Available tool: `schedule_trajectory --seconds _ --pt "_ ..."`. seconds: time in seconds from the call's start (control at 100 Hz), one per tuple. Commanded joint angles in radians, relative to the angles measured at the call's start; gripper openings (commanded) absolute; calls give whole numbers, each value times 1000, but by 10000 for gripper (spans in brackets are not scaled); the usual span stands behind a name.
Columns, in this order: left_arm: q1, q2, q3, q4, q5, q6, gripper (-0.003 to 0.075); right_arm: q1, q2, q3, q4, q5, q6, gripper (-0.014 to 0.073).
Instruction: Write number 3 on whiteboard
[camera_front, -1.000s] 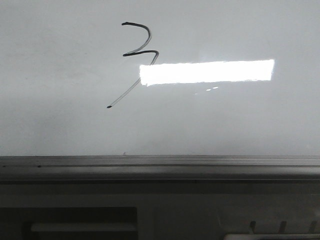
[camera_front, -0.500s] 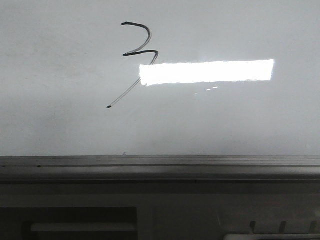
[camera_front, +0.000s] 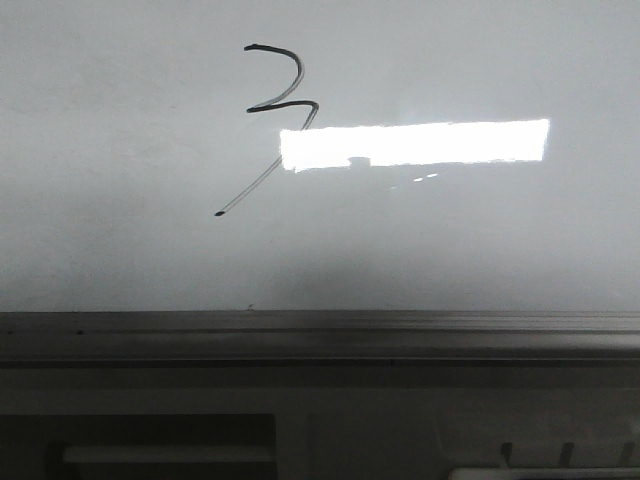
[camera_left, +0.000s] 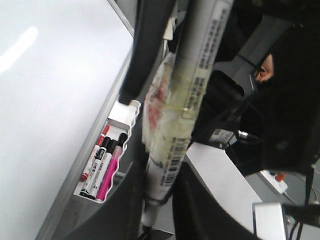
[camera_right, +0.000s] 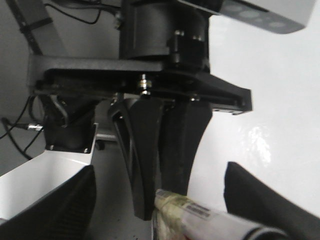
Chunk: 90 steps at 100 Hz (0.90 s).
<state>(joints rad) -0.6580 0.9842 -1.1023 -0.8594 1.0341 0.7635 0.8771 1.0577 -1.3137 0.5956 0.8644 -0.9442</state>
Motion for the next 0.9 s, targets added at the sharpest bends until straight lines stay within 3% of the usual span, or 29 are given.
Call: schedule_trajectory --seconds 0.0,0.12,0.27,0.34,0.46,0.89 --pt "-4 0 -19 -17 -118 -75 -21 -39 -46 -27 55 -91 -1 516" --pt "-4 -2 36 72 -227 -174 -21 -126 -81 -27 55 -98 6 513" --pt "0 -2 165 154 -489 -305 -21 -254 -122 -26 50 -94 60 484" --pt "1 -2 242 154 -626 -353 -21 -309 -136 -20 50 -71 69 346" --pt "1 -2 354 140 -800 -413 -21 -380 -160 16 44 -54 71 -74" --pt "2 4 513 131 -1046 -418 -21 -431 -179 160 42 -157 71 -62"
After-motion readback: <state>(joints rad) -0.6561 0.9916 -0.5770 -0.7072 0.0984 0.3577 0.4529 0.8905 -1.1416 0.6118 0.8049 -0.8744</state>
